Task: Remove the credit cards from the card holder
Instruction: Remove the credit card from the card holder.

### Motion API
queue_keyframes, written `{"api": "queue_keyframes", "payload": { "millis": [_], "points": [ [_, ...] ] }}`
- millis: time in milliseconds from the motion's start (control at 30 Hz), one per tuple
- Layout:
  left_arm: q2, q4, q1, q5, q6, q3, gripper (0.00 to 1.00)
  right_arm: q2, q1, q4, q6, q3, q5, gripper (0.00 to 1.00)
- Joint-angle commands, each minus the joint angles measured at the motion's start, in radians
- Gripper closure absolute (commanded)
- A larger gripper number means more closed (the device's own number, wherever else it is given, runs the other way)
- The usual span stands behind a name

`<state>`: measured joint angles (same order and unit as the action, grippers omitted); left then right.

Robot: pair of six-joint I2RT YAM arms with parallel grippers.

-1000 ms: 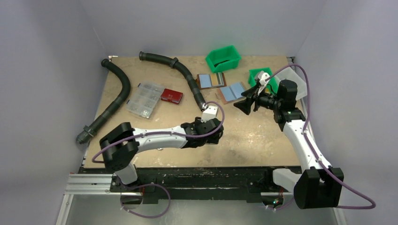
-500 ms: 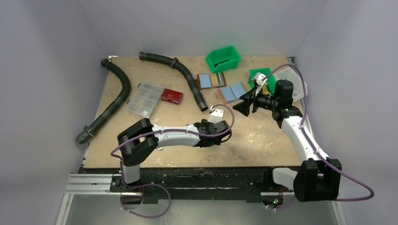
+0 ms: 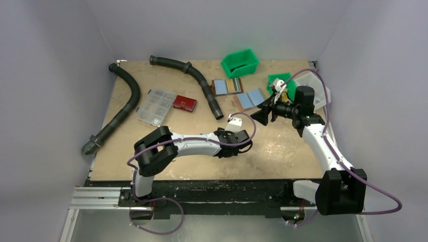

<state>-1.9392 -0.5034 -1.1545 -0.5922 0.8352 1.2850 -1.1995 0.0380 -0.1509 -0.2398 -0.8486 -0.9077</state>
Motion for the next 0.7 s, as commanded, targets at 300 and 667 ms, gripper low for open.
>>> {"api": "queue_keyframes", "payload": {
  "millis": [300,667],
  "points": [
    [0.019,0.019,-0.007,-0.021,-0.01,-0.017,0.39,-0.008,-0.003,0.004,-0.013,-0.043,-0.011,0.28],
    [0.158,0.151,-0.007,0.033,-0.088,-0.133,0.36,-0.018,-0.003,-0.001,-0.016,-0.046,-0.016,0.28]
  ]
}}
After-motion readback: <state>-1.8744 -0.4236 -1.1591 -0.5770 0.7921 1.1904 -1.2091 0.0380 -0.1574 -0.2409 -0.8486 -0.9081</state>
